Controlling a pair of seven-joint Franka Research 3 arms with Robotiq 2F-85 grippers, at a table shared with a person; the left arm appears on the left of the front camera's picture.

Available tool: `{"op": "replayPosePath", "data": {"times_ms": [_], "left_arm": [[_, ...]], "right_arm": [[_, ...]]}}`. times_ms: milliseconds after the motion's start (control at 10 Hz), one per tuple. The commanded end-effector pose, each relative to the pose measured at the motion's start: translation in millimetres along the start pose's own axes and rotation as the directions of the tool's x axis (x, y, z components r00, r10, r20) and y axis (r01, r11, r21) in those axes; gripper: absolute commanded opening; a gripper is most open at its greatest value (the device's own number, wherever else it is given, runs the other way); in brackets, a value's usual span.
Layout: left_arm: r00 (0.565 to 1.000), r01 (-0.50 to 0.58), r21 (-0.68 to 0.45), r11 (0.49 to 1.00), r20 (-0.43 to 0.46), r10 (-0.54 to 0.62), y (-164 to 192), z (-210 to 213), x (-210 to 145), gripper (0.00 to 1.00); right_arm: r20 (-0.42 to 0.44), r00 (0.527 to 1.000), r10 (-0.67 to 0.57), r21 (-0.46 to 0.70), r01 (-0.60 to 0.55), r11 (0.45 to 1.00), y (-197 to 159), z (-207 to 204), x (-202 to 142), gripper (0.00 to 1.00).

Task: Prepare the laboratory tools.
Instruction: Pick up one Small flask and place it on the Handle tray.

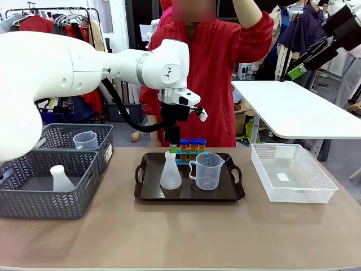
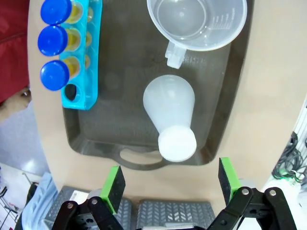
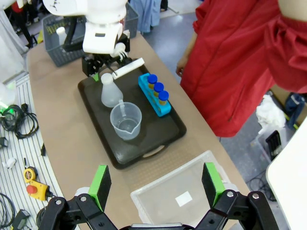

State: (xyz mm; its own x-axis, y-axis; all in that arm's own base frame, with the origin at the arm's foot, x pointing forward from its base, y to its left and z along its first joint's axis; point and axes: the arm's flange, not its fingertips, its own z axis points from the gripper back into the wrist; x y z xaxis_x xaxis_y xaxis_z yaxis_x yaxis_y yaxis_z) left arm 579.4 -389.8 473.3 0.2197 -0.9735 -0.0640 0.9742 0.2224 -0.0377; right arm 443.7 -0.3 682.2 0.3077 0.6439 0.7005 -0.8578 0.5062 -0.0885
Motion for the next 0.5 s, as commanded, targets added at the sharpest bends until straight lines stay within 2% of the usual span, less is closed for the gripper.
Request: {"op": "replayPosePath", "data": {"times_ms": [0,400], "left_arm": [[0.999,0.001,0.012,1.0,0.043,-0.002,-9,31,-34,1.0],[0.978,-0.031,-0.016,0.999,0.207,0.033,-12,69,-85,1.0]], "right_arm": [[0.009,1.0,0.002,0.008,-0.002,1.0,0,1,1,1.0],[0.009,1.0,0.002,0.008,-0.002,1.0,0,1,1,1.0]]}}
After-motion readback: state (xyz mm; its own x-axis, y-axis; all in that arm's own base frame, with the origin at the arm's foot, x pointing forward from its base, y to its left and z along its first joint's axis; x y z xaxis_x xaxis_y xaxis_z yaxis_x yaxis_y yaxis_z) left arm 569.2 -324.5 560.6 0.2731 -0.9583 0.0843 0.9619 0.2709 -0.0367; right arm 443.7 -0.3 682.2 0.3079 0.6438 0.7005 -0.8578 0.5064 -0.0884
